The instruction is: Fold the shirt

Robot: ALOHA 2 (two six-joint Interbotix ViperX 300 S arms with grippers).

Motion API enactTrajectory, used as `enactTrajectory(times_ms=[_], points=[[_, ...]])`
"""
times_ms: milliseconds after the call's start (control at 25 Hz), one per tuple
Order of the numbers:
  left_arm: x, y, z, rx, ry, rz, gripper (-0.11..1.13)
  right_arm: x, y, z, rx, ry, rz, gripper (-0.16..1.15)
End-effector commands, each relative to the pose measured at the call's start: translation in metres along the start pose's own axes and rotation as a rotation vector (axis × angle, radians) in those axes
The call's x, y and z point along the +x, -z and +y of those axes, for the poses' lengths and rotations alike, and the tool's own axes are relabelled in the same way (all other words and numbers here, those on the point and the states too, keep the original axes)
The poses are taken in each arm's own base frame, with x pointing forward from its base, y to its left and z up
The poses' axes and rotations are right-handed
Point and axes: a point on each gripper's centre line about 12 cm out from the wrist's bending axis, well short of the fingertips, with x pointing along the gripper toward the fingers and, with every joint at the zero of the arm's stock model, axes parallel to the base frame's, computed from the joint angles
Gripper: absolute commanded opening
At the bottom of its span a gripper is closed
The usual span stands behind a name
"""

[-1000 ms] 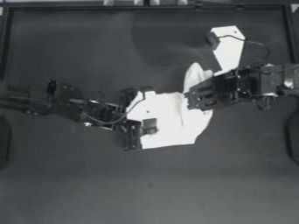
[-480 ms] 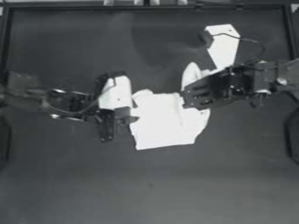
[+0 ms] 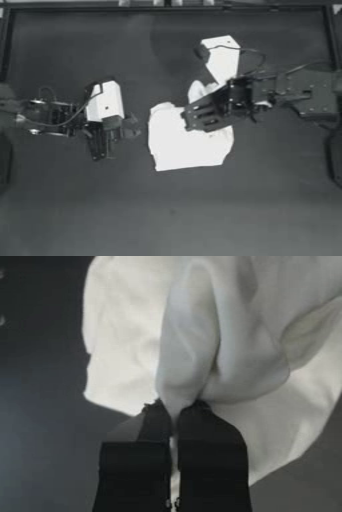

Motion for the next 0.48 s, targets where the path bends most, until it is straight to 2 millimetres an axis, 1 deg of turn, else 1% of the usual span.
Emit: enactTrajectory(times_ms=[40,400,480], points=[[-0.015,-0.011,0.001,-0.006,-0.002,-0.051,0.74,-0.005,-0.004,0.017,-0.006,-0.035,0.001,0.05],[-0.017,-0.002,0.001,-0.005,-0.004,-0.033,0.74,0.016,-0.008,0.046,-0.021,-0.022,0.043,0.05],[-0.019,0.000,0.001,-0.006,-0.002,-0.033,0.74,0.022,-0.009,0.049,-0.023,-0.014,0.048,0.05]])
